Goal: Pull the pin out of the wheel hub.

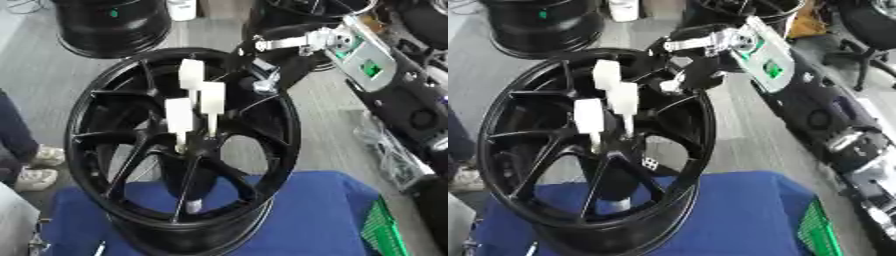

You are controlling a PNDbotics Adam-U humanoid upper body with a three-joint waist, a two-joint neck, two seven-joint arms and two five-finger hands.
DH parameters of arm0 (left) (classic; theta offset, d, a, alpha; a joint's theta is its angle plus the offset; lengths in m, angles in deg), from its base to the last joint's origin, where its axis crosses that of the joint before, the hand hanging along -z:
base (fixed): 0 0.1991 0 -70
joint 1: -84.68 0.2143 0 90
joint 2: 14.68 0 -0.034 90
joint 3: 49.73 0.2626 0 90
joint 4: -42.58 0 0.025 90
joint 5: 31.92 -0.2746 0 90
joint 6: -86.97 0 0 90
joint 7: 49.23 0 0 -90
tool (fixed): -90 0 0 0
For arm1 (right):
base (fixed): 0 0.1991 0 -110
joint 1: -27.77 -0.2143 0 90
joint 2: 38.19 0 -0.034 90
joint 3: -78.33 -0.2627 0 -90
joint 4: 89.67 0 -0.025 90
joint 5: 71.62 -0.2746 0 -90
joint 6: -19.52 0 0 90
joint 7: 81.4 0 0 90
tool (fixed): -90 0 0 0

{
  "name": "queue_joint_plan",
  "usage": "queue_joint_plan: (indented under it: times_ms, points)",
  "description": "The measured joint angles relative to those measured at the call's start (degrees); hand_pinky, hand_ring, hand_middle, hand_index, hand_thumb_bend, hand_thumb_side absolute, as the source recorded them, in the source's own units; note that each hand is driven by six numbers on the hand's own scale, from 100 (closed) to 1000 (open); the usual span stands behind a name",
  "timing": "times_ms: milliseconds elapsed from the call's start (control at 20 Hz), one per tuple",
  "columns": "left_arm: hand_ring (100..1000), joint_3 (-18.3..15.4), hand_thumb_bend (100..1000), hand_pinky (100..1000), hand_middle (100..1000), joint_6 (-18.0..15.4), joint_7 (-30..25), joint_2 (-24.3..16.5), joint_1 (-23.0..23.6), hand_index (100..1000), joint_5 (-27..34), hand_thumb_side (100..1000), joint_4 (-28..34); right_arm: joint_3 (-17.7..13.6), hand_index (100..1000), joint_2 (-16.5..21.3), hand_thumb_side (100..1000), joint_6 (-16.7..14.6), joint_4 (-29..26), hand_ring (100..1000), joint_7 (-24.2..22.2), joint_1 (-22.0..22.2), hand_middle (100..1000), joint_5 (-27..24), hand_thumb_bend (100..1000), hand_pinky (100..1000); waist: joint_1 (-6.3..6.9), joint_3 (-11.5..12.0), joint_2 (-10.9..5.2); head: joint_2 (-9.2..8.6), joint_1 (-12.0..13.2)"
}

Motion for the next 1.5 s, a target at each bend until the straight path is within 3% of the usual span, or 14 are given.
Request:
queue_joint_plan:
  times_ms: [250, 900, 1250, 1500]
  points:
    - [571, 0.3, 537, 682, 584, 0.0, 0.0, 0.0, 0.0, 691, 0.0, 522, -0.3, 0.0, 930, -1.3, 555, -0.4, 0.3, 846, -0.3, -0.8, 826, 2.3, 100, 843, 0.01, 0.0, 0.00, 0.00, -0.2]
    - [571, 0.3, 537, 683, 584, 0.2, -0.3, 0.0, 0.1, 691, 0.0, 524, -0.3, 1.6, 933, -3.4, 653, 0.7, -0.8, 849, -1.4, -1.4, 832, 4.3, 100, 844, -0.28, 0.3, -0.07, 0.00, -0.5]
    - [571, 0.3, 536, 683, 584, 0.2, -0.6, 0.0, 0.1, 690, 0.0, 525, -0.3, 3.1, 937, -3.9, 645, 0.3, -2.0, 850, -1.0, -1.4, 833, 8.4, 100, 845, -0.28, 0.2, -0.08, 0.00, -0.7]
    - [571, 0.3, 535, 683, 584, 0.3, -0.7, 0.0, 0.1, 690, 0.0, 525, -0.3, 3.6, 935, -4.4, 559, -0.1, -2.1, 834, -0.6, -1.3, 815, 10.1, 100, 837, -0.28, 0.1, -0.08, 0.00, -0.7]
